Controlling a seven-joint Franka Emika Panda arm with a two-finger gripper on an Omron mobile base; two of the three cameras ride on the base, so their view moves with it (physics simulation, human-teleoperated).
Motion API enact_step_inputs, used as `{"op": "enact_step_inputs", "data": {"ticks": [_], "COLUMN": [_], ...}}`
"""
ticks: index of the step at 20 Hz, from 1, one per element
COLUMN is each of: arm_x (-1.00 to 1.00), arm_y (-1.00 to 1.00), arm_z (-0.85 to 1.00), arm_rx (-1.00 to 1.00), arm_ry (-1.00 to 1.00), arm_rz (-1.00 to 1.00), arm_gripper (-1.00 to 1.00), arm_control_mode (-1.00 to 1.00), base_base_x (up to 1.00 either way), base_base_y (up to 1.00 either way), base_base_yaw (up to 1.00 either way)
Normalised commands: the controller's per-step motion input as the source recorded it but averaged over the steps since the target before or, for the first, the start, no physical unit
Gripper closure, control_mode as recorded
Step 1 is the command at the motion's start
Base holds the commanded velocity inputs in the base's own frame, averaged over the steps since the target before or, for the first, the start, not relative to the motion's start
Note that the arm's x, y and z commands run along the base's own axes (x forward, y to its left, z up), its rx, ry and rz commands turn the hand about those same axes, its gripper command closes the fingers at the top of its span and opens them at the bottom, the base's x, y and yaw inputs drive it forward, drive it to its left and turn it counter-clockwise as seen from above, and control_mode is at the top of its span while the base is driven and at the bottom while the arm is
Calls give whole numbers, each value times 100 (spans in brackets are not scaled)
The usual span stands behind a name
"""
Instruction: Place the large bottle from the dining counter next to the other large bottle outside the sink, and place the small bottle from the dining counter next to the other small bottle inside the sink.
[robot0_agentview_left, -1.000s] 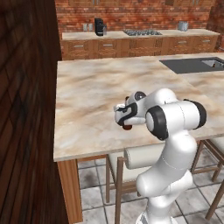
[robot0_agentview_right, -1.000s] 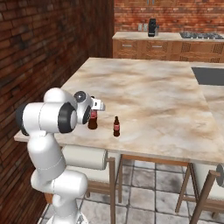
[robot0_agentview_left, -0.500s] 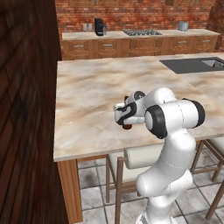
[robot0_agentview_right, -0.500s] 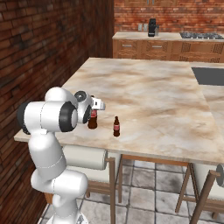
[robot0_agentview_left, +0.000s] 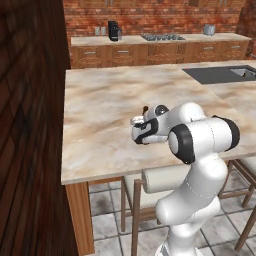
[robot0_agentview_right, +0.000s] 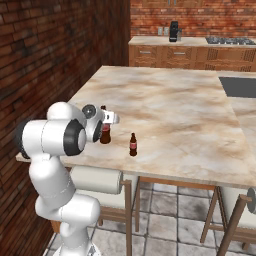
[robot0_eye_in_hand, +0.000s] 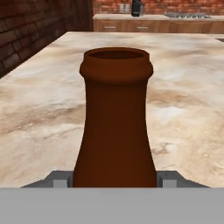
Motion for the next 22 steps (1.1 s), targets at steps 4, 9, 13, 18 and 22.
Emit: {"op": "enact_step_inputs", "data": {"ticks": [4, 9, 13, 18, 22], "arm_x": [-17, -7, -1, 0, -3], "arm_y": [0, 0, 0, 0, 0], "arm_z": [26, 20, 3, 0, 0], "arm_rx": [0, 0, 0, 0, 0], "arm_ry": [-8, -4, -1, 0, 0], "arm_rz": [0, 0, 0, 0, 0], "arm_gripper": [100, 100, 100, 100, 100], "arm_control_mode": [-100, -100, -100, -100, 100], "base_base_x": [0, 0, 0, 0, -16], "base_base_y": [0, 0, 0, 0, 0], "base_base_yaw": [0, 0, 0, 0, 0]}}
